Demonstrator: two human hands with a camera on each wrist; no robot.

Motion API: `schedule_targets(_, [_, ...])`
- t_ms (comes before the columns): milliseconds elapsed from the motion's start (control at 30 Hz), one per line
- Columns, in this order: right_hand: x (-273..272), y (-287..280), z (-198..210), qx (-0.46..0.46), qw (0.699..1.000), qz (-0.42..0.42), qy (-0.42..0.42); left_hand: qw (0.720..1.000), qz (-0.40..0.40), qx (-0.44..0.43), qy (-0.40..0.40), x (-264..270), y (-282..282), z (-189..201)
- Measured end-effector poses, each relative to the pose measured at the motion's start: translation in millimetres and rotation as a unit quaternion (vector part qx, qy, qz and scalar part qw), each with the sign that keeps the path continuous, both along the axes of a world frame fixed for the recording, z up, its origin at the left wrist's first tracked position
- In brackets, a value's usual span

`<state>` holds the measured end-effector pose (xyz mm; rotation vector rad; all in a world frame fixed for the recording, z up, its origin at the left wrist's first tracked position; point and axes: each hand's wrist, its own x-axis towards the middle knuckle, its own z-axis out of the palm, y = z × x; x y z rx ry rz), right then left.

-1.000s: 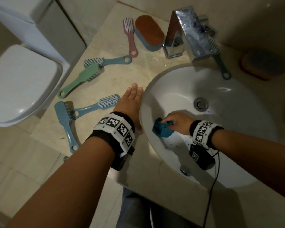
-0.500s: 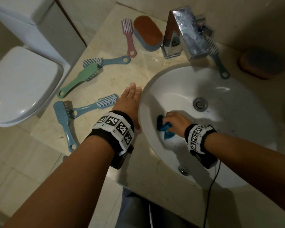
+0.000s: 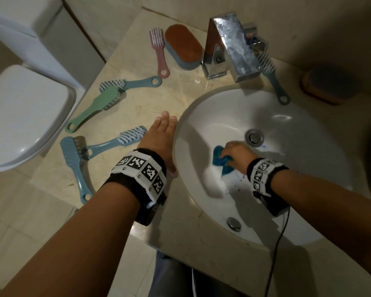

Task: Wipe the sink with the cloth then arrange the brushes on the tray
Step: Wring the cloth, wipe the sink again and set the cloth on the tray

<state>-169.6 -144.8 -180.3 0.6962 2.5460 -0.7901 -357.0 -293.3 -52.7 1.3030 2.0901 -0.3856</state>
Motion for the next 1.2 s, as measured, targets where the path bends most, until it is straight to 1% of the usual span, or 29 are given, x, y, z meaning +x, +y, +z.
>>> schedule_targets(33, [-3.9, 5.3, -2.6, 0.005, 1.0, -0.017, 0.002, 1.0, 0.0, -0.003, 0.001, 0.0, 0.2, -0.1])
schedule_targets(100, [-8.1, 8.0, -3.3, 0.012, 1.0, -0.02, -0.015, 1.0, 0.003, -0.005, -0.001, 0.1, 0.2, 0.5])
schedule_targets(167, [-4.3, 0.9, 2.0, 0.006, 1.0, 0.006, -0.028, 1.0, 0.004, -0.001, -0.002, 0.2, 0.6, 1.0])
schedule_targets(267, [9.8, -18.4, 9.1, -0.025, 0.996, 0.074, -0.05, 1.0, 0.003, 0.001, -0.005, 0.0, 0.3, 1.5])
schedule_targets(333, [15.4, -25.3, 8.4, -0.036, 0.995, 0.082, -0.05, 1.0, 0.007, 0.004, -0.004, 0.3, 0.1, 1.5])
schedule_targets(400, [10.3, -23.0, 5.7, -0.041, 0.997, 0.051, -0.035, 1.0, 0.004, 0.004, -0.002, 0.7, -0.6, 1.6])
schedule_targets(500, [-7.0, -12.9, 2.8, -0.021, 0.999, -0.032, -0.005, 1.0, 0.005, 0.001, -0.002, 1.3, -1.3, 1.3])
schedule_targets(567, [-15.2, -9.5, 3.8, -0.005, 0.999, -0.037, -0.008, 1.0, 0.012, 0.005, -0.006, 0.9, -0.5, 0.3])
schedule_targets(633, [-14.4, -8.4, 7.9, -0.011, 1.0, -0.017, -0.009, 1.0, 0.011, 0.004, -0.006, 1.0, 0.5, -2.3])
schedule_targets(700, [-5.6, -7.6, 15.2, -0.046, 0.999, 0.0, 0.003, 1.0, 0.011, 0.003, -0.004, 0.4, 0.8, -4.8])
schedule_targets(733, [0.8, -8.6, 19.4, -0.068, 0.997, 0.019, -0.006, 1.0, 0.012, 0.005, -0.004, -0.3, 0.5, -5.7])
schedule_targets(833, [18.6, -23.4, 23.6, -0.116, 0.981, 0.124, -0.096, 1.0, 0.008, 0.01, -0.003, -2.6, -1.1, -11.2])
schedule_targets(900, [24.5, -32.7, 20.0, -0.116, 0.973, 0.164, -0.117, 1.0, 0.011, 0.009, -0.005, -3.4, -1.1, -15.6])
schedule_targets(967, [21.1, -33.9, 17.5, -0.106, 0.978, 0.146, -0.105, 1.0, 0.022, 0.003, -0.007, -3.5, 0.0, -18.9])
schedule_targets(1100, [3.0, -25.6, 15.8, -0.058, 0.995, 0.061, -0.057, 0.999, 0.017, -0.026, 0.017, 9.0, 7.7, -15.6])
schedule_targets(1200, [0.8, -24.3, 14.7, -0.045, 0.995, 0.059, -0.065, 0.999, -0.019, -0.03, -0.001, 40.3, 29.0, -12.7])
